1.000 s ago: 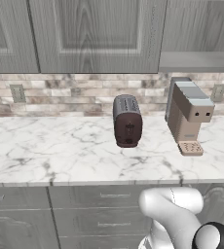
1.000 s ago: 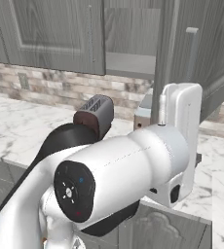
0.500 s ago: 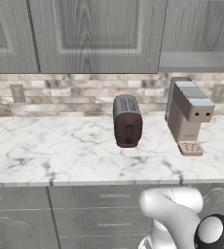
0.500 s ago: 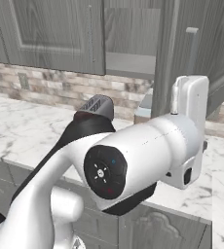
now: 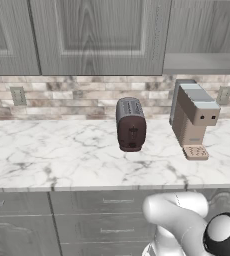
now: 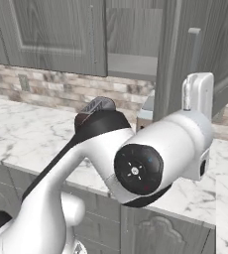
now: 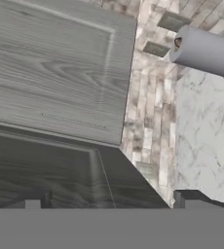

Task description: Open the cabinet. Pick the soap dispenser and place it next to the sink. Then close the cabinet.

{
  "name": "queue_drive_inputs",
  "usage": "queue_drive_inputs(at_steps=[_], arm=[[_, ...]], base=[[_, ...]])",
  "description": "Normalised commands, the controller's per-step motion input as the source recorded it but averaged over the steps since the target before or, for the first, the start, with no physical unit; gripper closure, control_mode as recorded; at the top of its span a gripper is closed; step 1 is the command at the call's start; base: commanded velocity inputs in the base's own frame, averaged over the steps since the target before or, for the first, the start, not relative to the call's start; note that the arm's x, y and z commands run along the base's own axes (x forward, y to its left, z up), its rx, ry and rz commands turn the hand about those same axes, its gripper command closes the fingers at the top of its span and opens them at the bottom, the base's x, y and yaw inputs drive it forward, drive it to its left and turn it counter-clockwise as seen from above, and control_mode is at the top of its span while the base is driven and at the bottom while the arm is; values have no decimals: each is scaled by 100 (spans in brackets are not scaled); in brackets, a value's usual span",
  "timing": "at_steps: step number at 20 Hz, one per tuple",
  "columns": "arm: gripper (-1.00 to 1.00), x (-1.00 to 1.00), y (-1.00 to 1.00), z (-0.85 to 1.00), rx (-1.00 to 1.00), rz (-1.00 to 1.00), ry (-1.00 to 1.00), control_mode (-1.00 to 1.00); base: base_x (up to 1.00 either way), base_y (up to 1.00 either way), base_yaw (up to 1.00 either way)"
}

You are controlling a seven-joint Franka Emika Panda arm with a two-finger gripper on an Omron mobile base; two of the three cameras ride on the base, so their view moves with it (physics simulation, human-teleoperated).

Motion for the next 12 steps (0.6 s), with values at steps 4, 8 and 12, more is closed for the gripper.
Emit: queue_drive_inputs(at_steps=[4, 8, 12], arm=[[-100, 34, 10, 0, 0, 14, 0, -100], [-100, 31, 22, -1, 0, 14, 0, -100], [-100, 29, 31, -1, 0, 12, -1, -100]], base=[[0, 0, 0], [0, 0, 0], [0, 0, 0]])
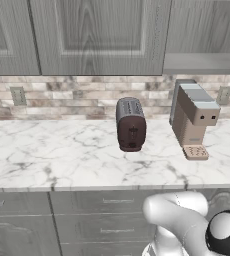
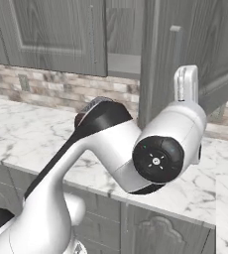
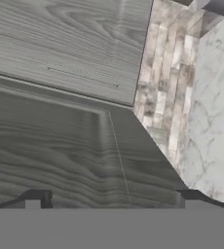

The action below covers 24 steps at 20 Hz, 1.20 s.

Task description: Open the cabinet. Pick the soap dispenser and place it next to the sink. Then close the cabinet.

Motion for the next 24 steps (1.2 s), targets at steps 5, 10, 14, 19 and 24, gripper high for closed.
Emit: queue_drive_inputs(at_steps=[5, 10, 14, 19, 24], arm=[[-100, 27, 58, -2, -2, 7, -7, -100], [-100, 38, 53, 0, -3, 1, -8, -100], [-100, 48, 46, 1, -2, 0, -5, -100], [-100, 63, 38, 0, 0, 0, 0, -100], [-100, 72, 30, 1, 0, 1, 0, -100]], base=[[0, 0, 0], [0, 0, 0], [0, 0, 0], [0, 0, 0], [0, 0, 0]])
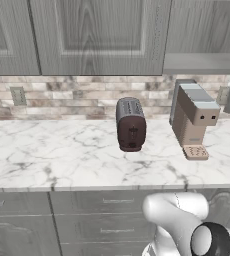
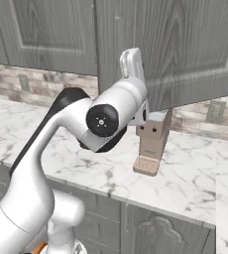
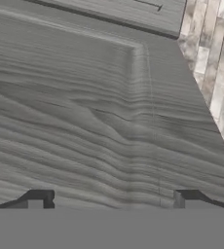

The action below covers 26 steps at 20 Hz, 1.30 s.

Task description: Open the cabinet. Pick the soap dispenser and place it next to the sink. Then close the cabinet.

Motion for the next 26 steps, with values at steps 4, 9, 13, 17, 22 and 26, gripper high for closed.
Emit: queue_drive_inputs(at_steps=[4, 9, 13, 17, 22, 26], arm=[[-100, 79, 19, 0, 0, 3, 0, -100], [-100, 85, 13, 0, 0, 3, 0, -100], [-100, 90, 9, -1, 1, 5, 2, -100], [-100, 86, 14, -13, 2, 9, 5, -100], [-100, 86, 15, -18, 5, 11, 5, -100], [-100, 90, 15, -24, 6, 11, 6, -100]], base=[[0, 0, 0], [0, 0, 0], [0, 0, 0], [0, 0, 0], [0, 0, 0], [0, 0, 0]])
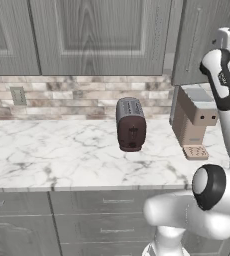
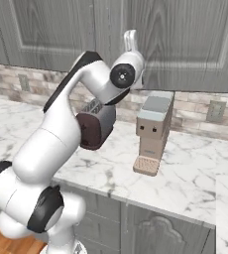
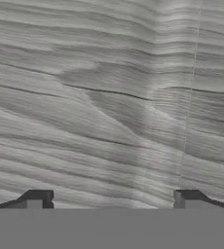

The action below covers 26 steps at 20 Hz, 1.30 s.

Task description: Open the cabinet. Pick the soap dispenser and place it next to the sink. Then close the cabinet.

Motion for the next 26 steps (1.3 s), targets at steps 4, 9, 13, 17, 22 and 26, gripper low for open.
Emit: queue_drive_inputs(at_steps=[4, 9, 13, 17, 22, 26], arm=[[-100, 77, 5, -15, 4, 9, 1, -100], [-100, 80, -7, -19, 0, 0, 12, -100], [-100, 66, -10, -18, 0, 0, 12, -100], [-100, 51, -8, -24, 0, -1, 9, -100], [-100, 42, -7, -25, 0, -2, 10, -100], [-100, 37, -7, -27, 0, -3, 10, -100]], base=[[0, 0, 0], [0, 0, 0], [0, 0, 0], [0, 0, 0], [0, 0, 0], [0, 0, 0]])
